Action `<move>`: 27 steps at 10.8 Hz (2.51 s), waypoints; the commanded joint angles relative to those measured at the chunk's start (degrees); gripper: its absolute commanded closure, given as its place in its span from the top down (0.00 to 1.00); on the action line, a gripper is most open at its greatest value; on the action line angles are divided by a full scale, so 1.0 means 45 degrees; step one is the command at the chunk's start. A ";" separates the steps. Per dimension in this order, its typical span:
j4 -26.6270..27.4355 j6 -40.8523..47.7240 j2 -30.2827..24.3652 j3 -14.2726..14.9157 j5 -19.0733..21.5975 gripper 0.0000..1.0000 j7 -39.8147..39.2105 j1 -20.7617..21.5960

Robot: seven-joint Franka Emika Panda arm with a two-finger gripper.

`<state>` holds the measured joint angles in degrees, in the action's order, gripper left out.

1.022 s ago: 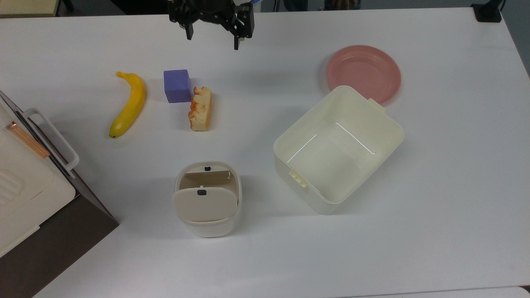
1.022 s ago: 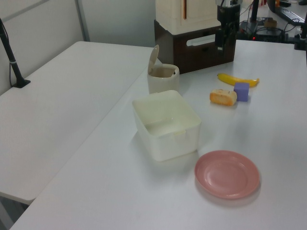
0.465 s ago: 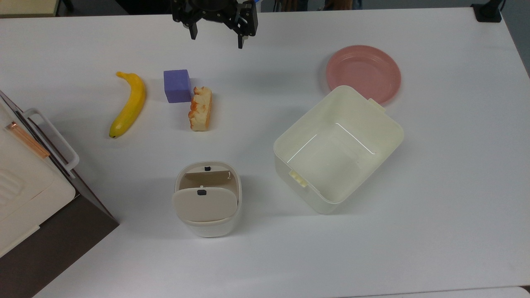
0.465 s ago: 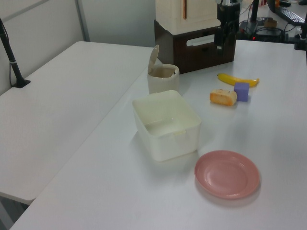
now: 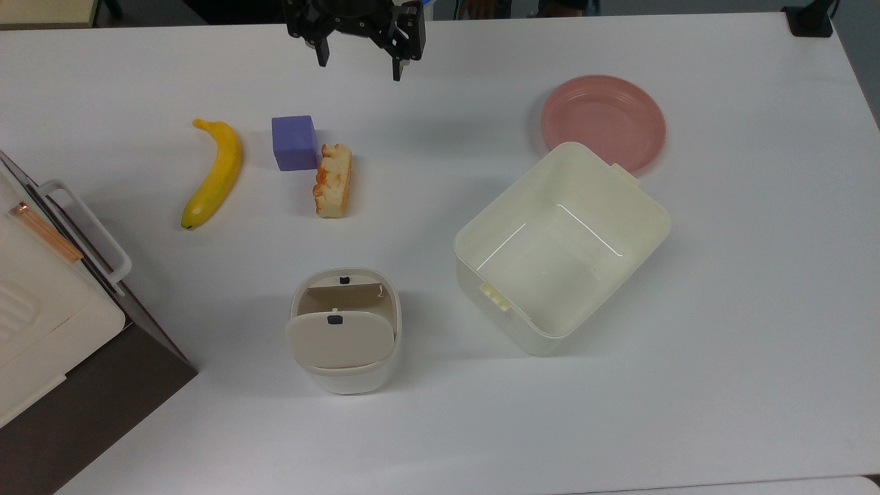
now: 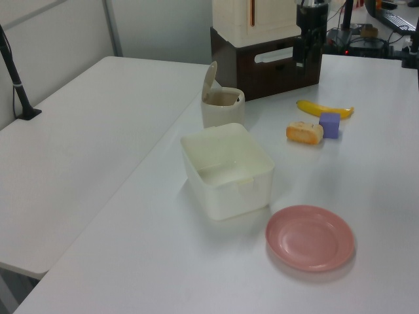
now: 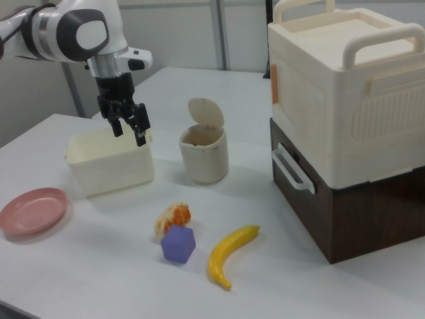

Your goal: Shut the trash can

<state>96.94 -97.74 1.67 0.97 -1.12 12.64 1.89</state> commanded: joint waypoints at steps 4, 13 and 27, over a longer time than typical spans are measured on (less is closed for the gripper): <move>0.0352 -0.0272 -0.0294 0.0117 0.0619 0.52 -0.0951 0.0048; 0.0645 -0.2430 -0.0178 0.0312 0.0933 0.01 -0.1110 0.0165; -0.3866 -1.3573 0.6129 0.0898 0.0874 0.00 -0.1051 0.0263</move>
<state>84.13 -157.93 24.64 3.22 2.28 9.18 1.89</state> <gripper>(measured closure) 0.991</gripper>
